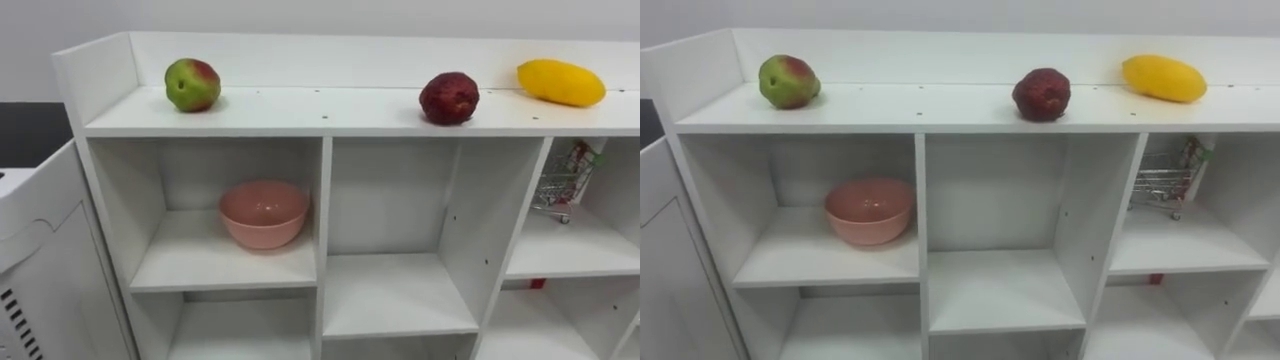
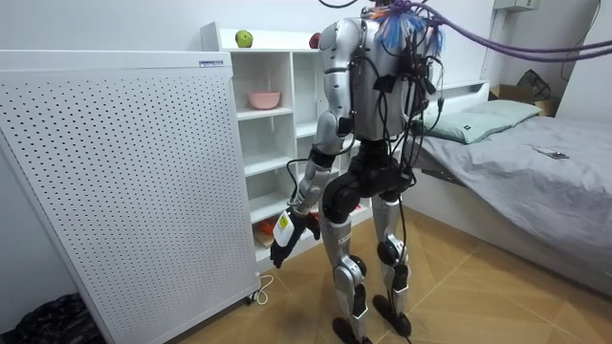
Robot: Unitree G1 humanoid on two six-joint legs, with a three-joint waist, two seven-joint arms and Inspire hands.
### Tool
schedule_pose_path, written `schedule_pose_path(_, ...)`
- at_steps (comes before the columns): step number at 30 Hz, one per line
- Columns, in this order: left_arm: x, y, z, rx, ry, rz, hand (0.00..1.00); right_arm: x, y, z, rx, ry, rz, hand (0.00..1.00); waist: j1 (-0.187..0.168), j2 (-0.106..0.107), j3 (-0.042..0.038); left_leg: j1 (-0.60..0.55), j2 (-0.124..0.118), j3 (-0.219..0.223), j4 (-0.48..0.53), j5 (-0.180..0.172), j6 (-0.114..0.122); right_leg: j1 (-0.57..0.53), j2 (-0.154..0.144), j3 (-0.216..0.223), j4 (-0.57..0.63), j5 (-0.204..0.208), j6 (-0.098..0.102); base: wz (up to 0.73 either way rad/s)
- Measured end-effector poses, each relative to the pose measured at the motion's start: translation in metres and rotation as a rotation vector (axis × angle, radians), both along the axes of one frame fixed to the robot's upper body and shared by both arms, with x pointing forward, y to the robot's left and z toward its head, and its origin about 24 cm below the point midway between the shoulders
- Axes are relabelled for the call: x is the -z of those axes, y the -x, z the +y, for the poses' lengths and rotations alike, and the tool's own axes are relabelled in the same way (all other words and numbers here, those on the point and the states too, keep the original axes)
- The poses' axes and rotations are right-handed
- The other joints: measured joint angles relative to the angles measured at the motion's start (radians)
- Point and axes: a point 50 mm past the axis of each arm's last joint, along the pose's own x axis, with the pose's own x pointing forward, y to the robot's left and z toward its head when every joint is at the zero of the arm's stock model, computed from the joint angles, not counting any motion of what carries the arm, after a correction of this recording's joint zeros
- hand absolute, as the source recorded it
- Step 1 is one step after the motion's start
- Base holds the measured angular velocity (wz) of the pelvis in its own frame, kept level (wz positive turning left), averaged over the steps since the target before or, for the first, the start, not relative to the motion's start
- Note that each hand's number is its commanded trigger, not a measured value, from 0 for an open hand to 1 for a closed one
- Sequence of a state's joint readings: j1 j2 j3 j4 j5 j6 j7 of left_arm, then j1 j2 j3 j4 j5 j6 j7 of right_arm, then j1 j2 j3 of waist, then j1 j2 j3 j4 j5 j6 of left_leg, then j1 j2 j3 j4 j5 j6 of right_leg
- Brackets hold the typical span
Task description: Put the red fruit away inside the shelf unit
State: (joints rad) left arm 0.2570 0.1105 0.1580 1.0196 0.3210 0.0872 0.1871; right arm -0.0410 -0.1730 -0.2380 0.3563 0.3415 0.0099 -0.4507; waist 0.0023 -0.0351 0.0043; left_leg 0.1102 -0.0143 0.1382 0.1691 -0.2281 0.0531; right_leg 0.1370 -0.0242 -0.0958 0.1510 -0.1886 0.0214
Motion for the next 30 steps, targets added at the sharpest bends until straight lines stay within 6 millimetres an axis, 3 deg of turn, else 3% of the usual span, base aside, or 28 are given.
schedule_pose_path(9,0.000,0.009,0.000,0.000,0.004,0.017,0.00,-0.090,-0.022,0.007,-0.011,0.262,-0.341,0.00,0.011,-0.004,-0.0020,0.005,0.000,-0.001,0.000,0.000,0.000,-0.001,-0.001,-0.013,0.000,0.000,0.000,-0.01)
schedule_pose_path(30,0.004,0.001,-0.007,0.089,0.052,0.029,0.00,-0.209,-0.047,0.054,-0.147,0.499,-0.823,0.00,0.047,-0.023,-0.0026,-0.017,0.002,-0.005,0.021,0.000,0.000,-0.001,-0.001,-0.023,0.003,0.002,-0.003,0.00)
